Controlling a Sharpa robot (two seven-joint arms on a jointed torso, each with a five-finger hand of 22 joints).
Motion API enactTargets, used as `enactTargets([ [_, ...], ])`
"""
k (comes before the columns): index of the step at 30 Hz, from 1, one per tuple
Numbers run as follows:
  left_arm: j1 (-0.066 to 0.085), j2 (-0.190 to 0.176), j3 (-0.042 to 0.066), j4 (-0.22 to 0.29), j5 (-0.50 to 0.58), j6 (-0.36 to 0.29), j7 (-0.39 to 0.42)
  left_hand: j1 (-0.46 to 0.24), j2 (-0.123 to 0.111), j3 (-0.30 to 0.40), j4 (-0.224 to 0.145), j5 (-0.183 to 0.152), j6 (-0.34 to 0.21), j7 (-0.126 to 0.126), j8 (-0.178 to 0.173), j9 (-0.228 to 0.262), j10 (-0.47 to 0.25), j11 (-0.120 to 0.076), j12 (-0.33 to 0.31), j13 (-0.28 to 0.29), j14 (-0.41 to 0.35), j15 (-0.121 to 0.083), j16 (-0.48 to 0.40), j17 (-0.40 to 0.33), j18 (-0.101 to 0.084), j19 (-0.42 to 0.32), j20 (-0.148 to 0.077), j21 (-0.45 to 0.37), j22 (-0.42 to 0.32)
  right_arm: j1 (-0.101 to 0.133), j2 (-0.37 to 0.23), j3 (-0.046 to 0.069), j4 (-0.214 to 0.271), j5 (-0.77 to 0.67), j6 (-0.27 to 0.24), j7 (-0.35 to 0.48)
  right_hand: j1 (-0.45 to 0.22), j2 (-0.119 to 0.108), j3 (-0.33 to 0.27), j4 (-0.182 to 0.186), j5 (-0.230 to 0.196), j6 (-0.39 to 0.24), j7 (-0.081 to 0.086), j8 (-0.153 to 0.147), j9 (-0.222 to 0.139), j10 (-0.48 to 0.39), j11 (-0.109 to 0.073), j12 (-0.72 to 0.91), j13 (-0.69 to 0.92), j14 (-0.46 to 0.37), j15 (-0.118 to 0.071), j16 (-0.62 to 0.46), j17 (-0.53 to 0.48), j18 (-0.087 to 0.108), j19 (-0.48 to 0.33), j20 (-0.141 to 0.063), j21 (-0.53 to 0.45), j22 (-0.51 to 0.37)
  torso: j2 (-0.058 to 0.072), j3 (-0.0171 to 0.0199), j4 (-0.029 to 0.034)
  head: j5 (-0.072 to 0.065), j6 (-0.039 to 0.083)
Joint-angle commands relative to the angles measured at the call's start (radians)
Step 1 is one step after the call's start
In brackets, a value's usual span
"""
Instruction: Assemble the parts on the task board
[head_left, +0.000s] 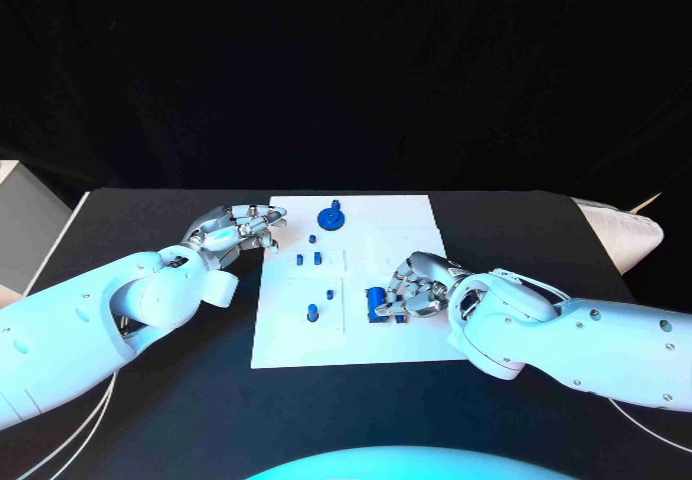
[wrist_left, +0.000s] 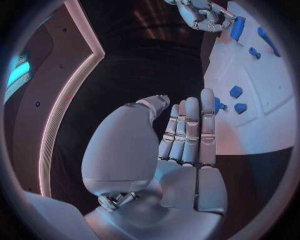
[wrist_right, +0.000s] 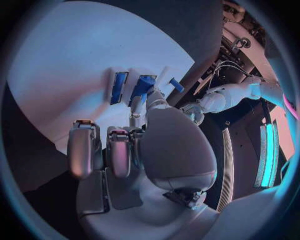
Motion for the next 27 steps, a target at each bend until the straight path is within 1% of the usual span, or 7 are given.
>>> enactTargets([
  [1,0.0,0.001,0.001,0.003,-0.001,0.014,0.008,0.005,0.006,-0.002,0.006,0.0,-0.003,0.002,0.006,0.001,-0.007,0.002,0.005,-0.001,-0.004,-0.004,-0.001,-0.001,0.007,0.007,0.0,-0.007,-0.001,-0.001,-0.002,0.0,0.0,0.024,0.034,0.021,-0.006,-0.019,-0.001,-0.002,-0.006,-0.005,-0.003,0.006,0.001,0.102,-0.005,-0.003,0.26,0.104,-0.005,0.004,0.263,-0.006,0.071,-0.008,-0.004,0.18,-0.001,-0.0005,0.0001,0.0,0.0],
  [7,0.0,0.002,0.001,0.002,-0.001,0.015,0.008,0.005,0.006,-0.002,0.006,0.0,-0.003,0.002,0.006,0.001,-0.007,0.002,0.005,-0.001,-0.004,-0.004,-0.001,-0.001,0.007,0.007,0.0,-0.007,-0.001,-0.001,-0.01,0.0,0.006,0.049,-0.016,0.062,-0.018,-0.04,-0.007,0.0,-0.017,-0.01,0.0,0.012,0.002,0.1,-0.002,-0.007,0.258,0.104,-0.003,0.004,0.263,-0.006,0.07,-0.008,-0.006,0.18,-0.002,-0.0006,0.0006,0.0,0.001],
  [13,0.0,0.002,0.001,0.001,-0.001,0.014,0.009,0.006,0.006,-0.002,0.007,0.0,-0.003,0.002,0.006,0.001,-0.008,0.002,0.005,-0.002,-0.004,-0.004,-0.001,-0.001,0.007,0.007,0.0,-0.008,-0.001,-0.002,-0.027,0.0,0.012,0.086,-0.117,0.138,-0.046,-0.054,-0.015,0.001,-0.023,-0.015,0.002,0.02,0.002,0.097,0.0,-0.015,0.254,0.104,-0.002,0.004,0.263,-0.006,0.07,-0.007,-0.007,0.18,-0.002,-0.0013,-0.0001,0.001,0.008],
  [17,0.0,0.005,0.001,-0.004,0.003,0.01,0.012,0.006,0.006,-0.002,0.007,0.0,-0.003,0.002,0.006,0.001,-0.008,0.002,0.005,-0.002,-0.004,-0.004,-0.001,-0.001,0.007,0.007,0.0,-0.008,-0.001,-0.002,-0.035,0.0,0.0,0.178,-0.197,0.234,-0.08,-0.053,-0.018,0.001,-0.024,-0.037,0.01,0.018,-0.002,0.082,0.006,-0.057,0.237,0.104,0.004,0.004,0.263,0.002,0.062,-0.003,-0.048,0.166,-0.004,-0.0026,0.0004,0.002,0.016],
  [21,0.0,0.013,0.0,-0.017,0.011,0.0,0.022,0.006,0.003,-0.003,0.007,0.0,-0.005,0.002,0.005,0.001,-0.008,0.003,0.005,-0.002,-0.005,-0.003,-0.001,-0.001,0.007,0.008,0.0,-0.009,-0.002,0.001,-0.034,0.002,-0.045,0.348,-0.24,0.4,-0.065,-0.033,-0.001,-0.002,-0.014,-0.115,0.043,-0.034,-0.033,0.059,0.034,-0.107,0.215,0.104,0.026,0.004,0.263,0.012,0.048,0.014,-0.118,0.14,-0.01,-0.0045,0.0005,0.001,0.026],
  [23,0.0,0.02,0.0,-0.026,0.014,-0.011,0.03,0.006,0.001,-0.004,0.008,0.0,-0.006,0.002,0.004,0.001,-0.008,0.003,0.006,-0.002,-0.007,-0.003,-0.002,-0.002,0.006,0.007,0.0,-0.01,-0.003,0.003,-0.029,0.004,-0.074,0.412,-0.243,0.471,-0.043,-0.024,0.007,-0.004,-0.007,-0.137,0.058,-0.058,-0.048,0.046,0.047,-0.131,0.205,0.104,0.037,0.004,0.263,0.016,0.043,0.024,-0.146,0.13,-0.016,-0.0082,0.001,0.002,0.035],
  [27,0.0,0.039,0.0,-0.053,0.024,-0.041,0.057,0.01,-0.004,-0.007,0.014,0.0,-0.01,0.001,0.002,0.001,-0.001,0.003,0.01,-0.002,-0.041,0.0,-0.021,-0.011,0.005,-0.015,0.003,-0.03,-0.011,0.012,-0.014,0.009,-0.146,0.56,-0.233,0.6,-0.022,-0.02,0.011,-0.006,-0.002,-0.149,0.068,-0.075,-0.06,0.026,0.057,-0.171,0.188,0.103,0.046,0.0,0.258,0.029,0.025,0.033,-0.225,0.101,-0.026,-0.0135,0.0044,0.004,0.047],
])
